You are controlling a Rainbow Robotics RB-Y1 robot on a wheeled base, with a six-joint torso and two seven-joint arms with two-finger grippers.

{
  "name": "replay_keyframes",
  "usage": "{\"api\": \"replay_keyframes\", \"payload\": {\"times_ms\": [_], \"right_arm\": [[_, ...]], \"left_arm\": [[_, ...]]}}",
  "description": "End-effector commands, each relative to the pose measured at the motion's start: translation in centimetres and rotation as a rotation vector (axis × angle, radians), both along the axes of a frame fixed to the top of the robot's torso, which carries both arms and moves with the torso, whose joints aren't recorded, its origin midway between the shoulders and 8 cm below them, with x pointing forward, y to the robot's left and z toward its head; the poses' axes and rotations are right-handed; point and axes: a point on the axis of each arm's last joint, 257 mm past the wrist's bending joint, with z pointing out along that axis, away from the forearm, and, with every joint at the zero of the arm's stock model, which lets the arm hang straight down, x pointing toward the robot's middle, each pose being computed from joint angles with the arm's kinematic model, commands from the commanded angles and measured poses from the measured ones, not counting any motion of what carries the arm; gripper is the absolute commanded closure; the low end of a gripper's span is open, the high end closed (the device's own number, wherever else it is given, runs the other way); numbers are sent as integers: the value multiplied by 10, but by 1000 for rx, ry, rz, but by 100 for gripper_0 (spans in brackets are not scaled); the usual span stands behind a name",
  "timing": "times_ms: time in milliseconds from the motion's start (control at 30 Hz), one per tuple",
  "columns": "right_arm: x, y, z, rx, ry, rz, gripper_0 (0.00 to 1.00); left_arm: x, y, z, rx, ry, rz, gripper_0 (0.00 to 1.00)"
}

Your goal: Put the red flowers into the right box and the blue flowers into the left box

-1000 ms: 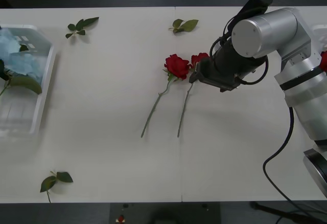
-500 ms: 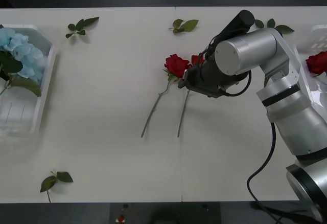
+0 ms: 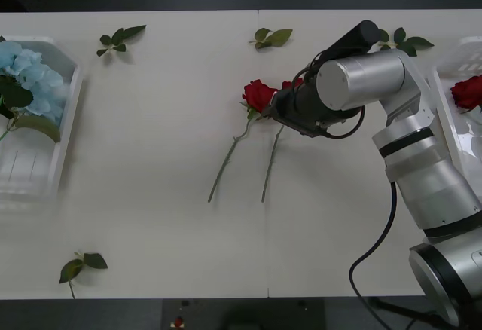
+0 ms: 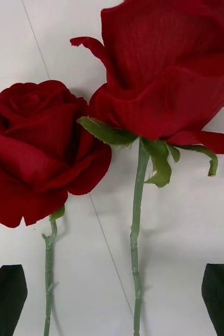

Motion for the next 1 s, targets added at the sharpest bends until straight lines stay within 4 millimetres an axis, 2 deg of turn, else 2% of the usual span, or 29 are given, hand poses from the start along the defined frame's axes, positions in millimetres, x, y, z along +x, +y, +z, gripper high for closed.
{"api": "replay_keyframes", "payload": {"times_ms": [33, 100, 300, 433, 533, 667, 700, 800, 1000], "right_arm": [[8, -6, 12, -9, -23, -33, 6], [10, -13, 8, -21, -19, -45, 7], [23, -18, -3, -18, -33, -70, 8], [28, -19, -8, -32, -36, -72, 8], [30, -18, -15, -46, -34, -72, 9], [33, -20, -23, -55, -38, -75, 10], [34, -19, -24, -58, -42, -72, 12], [34, -19, -26, -57, -42, -73, 15], [34, -17, -26, -60, -42, -66, 30]], "left_arm": [[8, -27, 29, -23, -11, -22, 0], [9, -45, 29, -39, -1, -36, 0], [9, -93, 32, -29, 7, -64, 0], [5, -120, 35, -20, 0, -79, 0], [0, -148, 35, -24, -10, -95, 0], [-3, -178, 28, -54, -14, -112, 0], [-3, -191, 23, -68, -17, -120, 0], [-1, -211, 15, -104, -25, -133, 0], [6, -255, -1, -178, -39, -185, 0]]}}
